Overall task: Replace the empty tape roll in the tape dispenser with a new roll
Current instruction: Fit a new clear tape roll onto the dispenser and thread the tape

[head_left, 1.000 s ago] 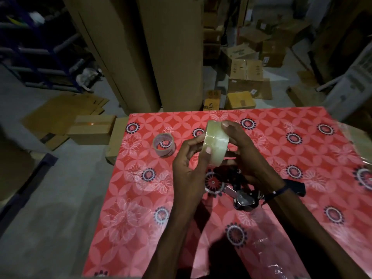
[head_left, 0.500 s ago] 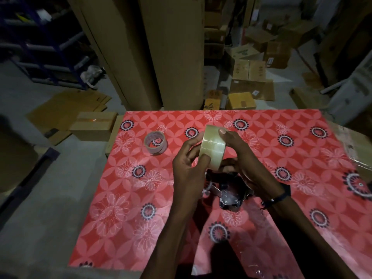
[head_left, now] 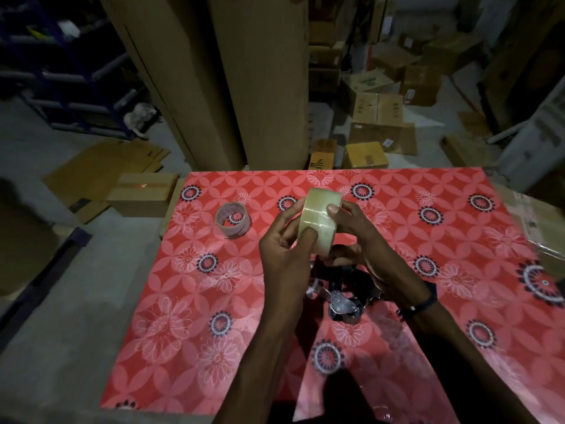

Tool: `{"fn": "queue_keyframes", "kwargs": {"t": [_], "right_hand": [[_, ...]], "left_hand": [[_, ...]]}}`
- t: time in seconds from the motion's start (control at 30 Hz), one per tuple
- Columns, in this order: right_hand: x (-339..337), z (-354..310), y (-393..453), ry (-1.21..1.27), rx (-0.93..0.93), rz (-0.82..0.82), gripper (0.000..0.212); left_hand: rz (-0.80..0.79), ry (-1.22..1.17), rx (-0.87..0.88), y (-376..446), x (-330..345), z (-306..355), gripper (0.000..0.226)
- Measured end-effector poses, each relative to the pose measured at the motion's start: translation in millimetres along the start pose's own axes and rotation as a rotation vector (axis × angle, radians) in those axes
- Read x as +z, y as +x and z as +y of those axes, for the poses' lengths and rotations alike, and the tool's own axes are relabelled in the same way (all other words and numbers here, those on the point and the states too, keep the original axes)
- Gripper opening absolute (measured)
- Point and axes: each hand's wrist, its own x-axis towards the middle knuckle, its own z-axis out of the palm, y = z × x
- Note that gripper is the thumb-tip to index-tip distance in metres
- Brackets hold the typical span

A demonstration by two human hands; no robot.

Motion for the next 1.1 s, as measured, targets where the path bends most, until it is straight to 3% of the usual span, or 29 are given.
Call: {"fn": "queue_keyframes", "kwargs": {"t": [0.07, 0.23, 0.4, 0.6, 0.83, 1.1], "right_hand": [[1, 1, 0, -0.016, -0.015, 0.017, 0.07], [1, 3, 3, 0.029, -0.037, 0.081, 0.065], [3, 1, 3, 0.016, -0.075, 0.061, 0.042], [-1, 2, 3, 0.048, -0.043, 0.055, 0.058], [-4, 3, 1, -0.034, -0.057, 0.003, 0.058], [4, 3, 0, 0.071, -0.038, 0.002, 0.056]], "left_hand": [[0.024, -0.012, -0.006, 4, 0, 0, 0.043], [-0.095, -0.031, 0.002, 0, -1, 2, 0.056], [-0.057, -0.031, 0.022, 3, -2, -2, 0.051], [-0.141, -0.003, 0.031, -2, -1, 4, 0.061], [-0.115, -0.084, -0.054, 6, -3, 3, 0.057], [-0.148, -0.045, 0.0, 8, -7, 1, 0.057]]}}
